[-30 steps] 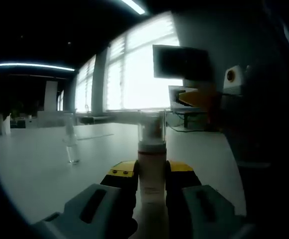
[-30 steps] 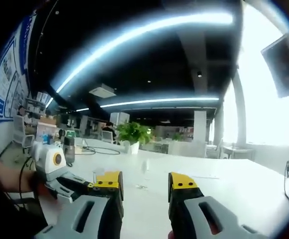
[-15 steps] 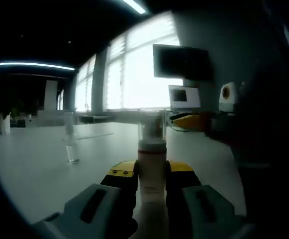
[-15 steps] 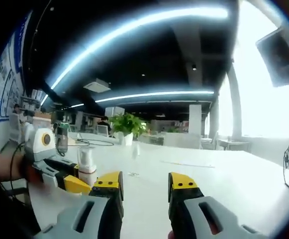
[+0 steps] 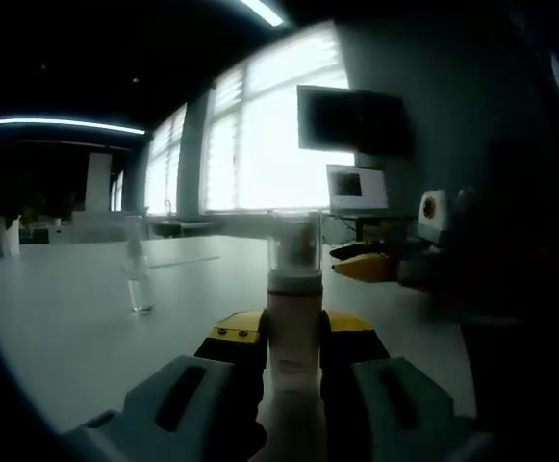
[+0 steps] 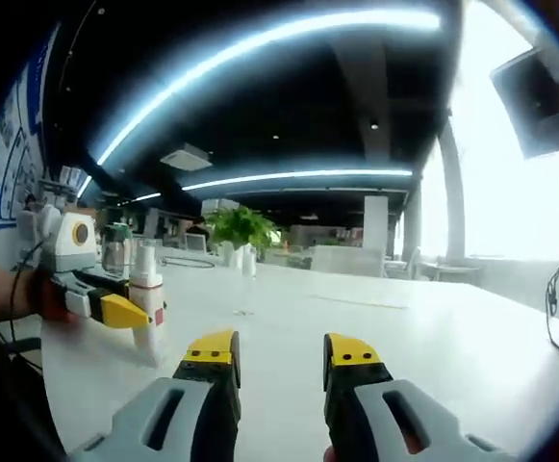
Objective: Clamp pump bottle remove cover press pump head put on cover
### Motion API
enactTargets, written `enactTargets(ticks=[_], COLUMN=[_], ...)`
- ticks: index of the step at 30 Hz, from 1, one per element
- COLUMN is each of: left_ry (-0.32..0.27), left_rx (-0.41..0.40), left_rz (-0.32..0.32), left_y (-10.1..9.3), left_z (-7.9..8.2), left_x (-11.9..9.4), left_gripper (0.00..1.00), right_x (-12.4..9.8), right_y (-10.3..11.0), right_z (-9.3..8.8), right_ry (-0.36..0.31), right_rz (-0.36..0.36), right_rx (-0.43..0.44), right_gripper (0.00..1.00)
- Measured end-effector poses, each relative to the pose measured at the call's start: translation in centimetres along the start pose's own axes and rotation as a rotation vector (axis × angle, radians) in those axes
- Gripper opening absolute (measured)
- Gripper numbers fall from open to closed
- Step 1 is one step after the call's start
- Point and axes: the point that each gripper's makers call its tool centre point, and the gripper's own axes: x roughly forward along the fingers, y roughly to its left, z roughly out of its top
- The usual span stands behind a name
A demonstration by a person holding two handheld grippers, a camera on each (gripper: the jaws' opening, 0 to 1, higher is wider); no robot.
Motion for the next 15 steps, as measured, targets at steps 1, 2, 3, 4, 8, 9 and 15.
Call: enactTargets(ticks=[1, 2, 3, 4, 8, 9, 15], left_ry=[0.0, 0.0, 0.0, 0.0, 0.001, 0.001, 0.002], left_rx=[-0.001, -0.002, -0.001, -0.001, 0.005, 0.008, 0.01], left_rz=[0.0, 0.0, 0.0, 0.0, 0.009, 0.01, 0.008], left_y=[0.04, 0.05, 0.07, 0.08, 0.35, 0.4, 0.39], left_z=[-0.01, -0.02, -0.02, -0.03, -0.06, -0.07, -0.04], left_x=[0.0, 0.0, 0.0, 0.0, -0.01, -0.02, 0.0], left_gripper=[0.12, 0.12, 0.12, 0.12, 0.12, 0.12, 0.12], right_x=[-0.02, -0.04, -0.07, -0.07, -0.18, -0.2, -0.22], right_y=[-0.22, -0.37, -0.54, -0.64, -0.9, -0.93, -1.0], right_z=[0.03, 0.16, 0.22, 0.14, 0.08, 0.06, 0.05], right_ry=[0.003, -0.003, -0.007, -0.006, -0.005, -0.005, -0.008], right_rz=[-0.011, -0.016, -0.019, -0.02, -0.025, -0.027, -0.04], right_rx=[-0.012, -0.006, 0.011, 0.015, 0.035, 0.036, 0.023], right_gripper=[0.29, 0.28, 0.28, 0.28, 0.28, 0.27, 0.26])
